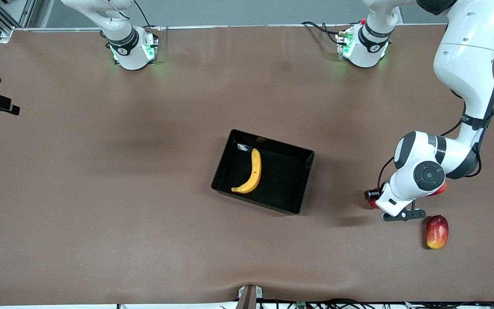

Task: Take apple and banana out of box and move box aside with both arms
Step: 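Lift the red apple out of the tray and carry it beside the plum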

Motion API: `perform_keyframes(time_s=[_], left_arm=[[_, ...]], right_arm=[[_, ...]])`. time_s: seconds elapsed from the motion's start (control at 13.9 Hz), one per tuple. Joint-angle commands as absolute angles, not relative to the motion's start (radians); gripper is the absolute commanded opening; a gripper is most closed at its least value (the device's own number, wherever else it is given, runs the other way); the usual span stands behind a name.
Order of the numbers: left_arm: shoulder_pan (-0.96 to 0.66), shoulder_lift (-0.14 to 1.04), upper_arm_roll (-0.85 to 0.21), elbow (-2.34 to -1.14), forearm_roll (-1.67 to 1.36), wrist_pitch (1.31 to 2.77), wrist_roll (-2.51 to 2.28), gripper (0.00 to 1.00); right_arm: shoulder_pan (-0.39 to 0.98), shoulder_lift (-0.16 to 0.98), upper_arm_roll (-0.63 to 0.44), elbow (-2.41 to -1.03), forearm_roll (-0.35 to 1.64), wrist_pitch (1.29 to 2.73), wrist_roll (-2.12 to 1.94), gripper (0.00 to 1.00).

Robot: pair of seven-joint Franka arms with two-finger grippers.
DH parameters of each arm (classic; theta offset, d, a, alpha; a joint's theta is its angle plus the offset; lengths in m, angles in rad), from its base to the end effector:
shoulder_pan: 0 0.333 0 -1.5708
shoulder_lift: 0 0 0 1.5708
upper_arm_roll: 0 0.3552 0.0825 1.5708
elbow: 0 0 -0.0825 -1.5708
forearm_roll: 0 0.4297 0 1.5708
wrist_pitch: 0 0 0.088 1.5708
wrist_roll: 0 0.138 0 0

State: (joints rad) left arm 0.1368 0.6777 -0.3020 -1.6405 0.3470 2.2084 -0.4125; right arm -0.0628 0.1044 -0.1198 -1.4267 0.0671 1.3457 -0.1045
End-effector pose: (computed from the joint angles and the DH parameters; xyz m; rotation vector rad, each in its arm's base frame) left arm 0.7318 -0.0799 0.1973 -3.0415 -0.1307 0.0641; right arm 0.5985 -0.0959 0.6259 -3.0481 0.1062 0.2677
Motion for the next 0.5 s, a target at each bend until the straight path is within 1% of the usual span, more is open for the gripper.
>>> perform_keyframes(time_s=[0.0,0.07,0.29,0.43], left_arm=[[0.140,0.673,-0.311,-1.649,0.373,2.223,-0.411,0.96],[0.144,0.664,-0.311,-1.649,0.373,2.221,-0.408,1.00],[0.149,0.632,-0.314,-1.647,0.373,2.214,-0.408,1.00],[0.144,0.583,-0.325,-1.644,0.371,2.206,-0.416,1.00]], right_arm=[[-0.072,0.100,-0.104,-1.425,0.058,1.338,-0.089,1.00],[-0.072,0.098,-0.104,-1.425,0.058,1.338,-0.084,1.00],[-0.072,0.100,-0.104,-1.424,0.058,1.338,-0.074,1.00],[-0.071,0.098,-0.104,-1.424,0.058,1.336,-0.074,1.00]])
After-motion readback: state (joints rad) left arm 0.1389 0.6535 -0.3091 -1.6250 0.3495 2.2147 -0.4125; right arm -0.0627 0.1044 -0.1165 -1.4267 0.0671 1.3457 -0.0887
